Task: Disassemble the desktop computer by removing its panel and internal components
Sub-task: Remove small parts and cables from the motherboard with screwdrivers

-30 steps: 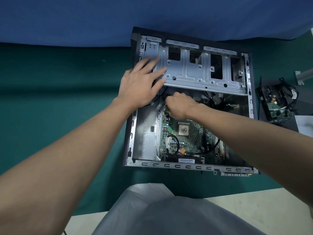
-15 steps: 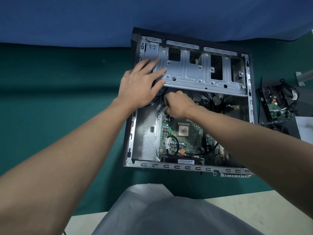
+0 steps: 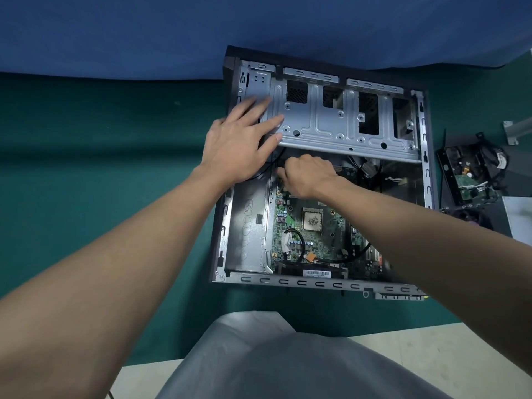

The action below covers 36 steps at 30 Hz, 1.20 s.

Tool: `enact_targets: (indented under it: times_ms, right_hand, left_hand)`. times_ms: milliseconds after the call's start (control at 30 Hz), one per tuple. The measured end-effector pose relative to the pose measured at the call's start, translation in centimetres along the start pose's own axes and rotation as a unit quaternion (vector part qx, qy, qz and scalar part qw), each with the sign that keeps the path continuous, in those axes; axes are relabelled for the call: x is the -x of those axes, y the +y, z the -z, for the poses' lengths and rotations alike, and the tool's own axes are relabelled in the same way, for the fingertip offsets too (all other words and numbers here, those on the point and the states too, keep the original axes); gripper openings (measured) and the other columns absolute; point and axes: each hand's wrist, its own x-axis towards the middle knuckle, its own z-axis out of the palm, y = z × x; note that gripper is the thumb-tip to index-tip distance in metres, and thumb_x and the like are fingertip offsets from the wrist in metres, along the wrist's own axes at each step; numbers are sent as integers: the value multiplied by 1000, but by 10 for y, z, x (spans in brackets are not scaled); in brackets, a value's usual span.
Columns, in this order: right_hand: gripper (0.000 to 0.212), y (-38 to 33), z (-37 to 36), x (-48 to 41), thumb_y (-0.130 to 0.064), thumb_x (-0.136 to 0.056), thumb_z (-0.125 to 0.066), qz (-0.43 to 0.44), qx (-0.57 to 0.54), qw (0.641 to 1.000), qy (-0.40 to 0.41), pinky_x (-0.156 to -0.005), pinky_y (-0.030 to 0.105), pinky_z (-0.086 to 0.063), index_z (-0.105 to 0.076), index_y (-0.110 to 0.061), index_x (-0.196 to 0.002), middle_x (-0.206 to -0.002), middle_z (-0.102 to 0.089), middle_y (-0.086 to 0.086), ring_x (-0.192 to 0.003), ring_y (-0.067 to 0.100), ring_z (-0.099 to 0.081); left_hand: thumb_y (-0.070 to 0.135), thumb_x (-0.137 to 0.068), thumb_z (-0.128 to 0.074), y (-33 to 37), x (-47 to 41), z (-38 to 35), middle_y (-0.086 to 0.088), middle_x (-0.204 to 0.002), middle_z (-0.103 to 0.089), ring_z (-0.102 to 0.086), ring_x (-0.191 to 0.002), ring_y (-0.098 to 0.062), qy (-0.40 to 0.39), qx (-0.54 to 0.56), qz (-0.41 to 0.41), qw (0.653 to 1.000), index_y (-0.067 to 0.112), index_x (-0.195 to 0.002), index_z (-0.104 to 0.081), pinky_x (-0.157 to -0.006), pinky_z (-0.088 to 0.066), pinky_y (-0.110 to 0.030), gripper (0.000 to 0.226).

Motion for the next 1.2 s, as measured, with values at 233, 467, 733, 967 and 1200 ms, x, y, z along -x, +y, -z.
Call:
enact_targets:
  times_ms: [233,467,733,967,1200]
  right_hand:
    - [12,0,1,1,-29,-92,-44,9,-38,999,-31,-72,37,-36,-49,-19,-95,-108,-57,13,-99,36,-56]
    - [12,-1,0,0,-29,-93,-49,3,-11,1000,1,-71,37,-36,-49,-17,-93,-109,-58,15,-98,37,-56]
    - [40,1,-1,-3,-49,-97,-35,-28,-18,999,-13,-75,42,-37,-54,-15,-107,-114,-58,14,-105,37,-56]
    - [8,2,3,-4,-27,-90,-51,-4,-89,995,-46,-76,37,-43,-50,-20,-87,-109,-60,10,-93,32,-54]
    - [19,0,2,-1,-36,-96,-45,15,-7,1000,-9,-73,39,-37,-49,-17,-93,-111,-58,15,-99,37,-56]
  left_hand:
    - [54,-99,-31,0,0,0,11,-157,-27,-15,-146,-13,0,2,1,1000,39,-140,-45,-103,-35,-51,46]
    - [54,-99,-30,1,0,0,10,-157,-26,-14,-146,-13,-2,-2,0,1000,38,-140,-45,-103,-35,-51,46]
    - [54,-99,-30,1,0,1,11,-157,-25,-14,-146,-12,0,1,2,1000,39,-140,-45,-104,-35,-52,46]
    - [54,-99,-31,0,1,1,10,-157,-27,-15,-146,-12,2,3,0,1000,38,-140,-46,-103,-36,-52,46]
    - [53,-99,-32,1,1,0,10,-156,-28,-16,-146,-12,8,3,-1,1000,37,-140,-46,-102,-37,-51,46]
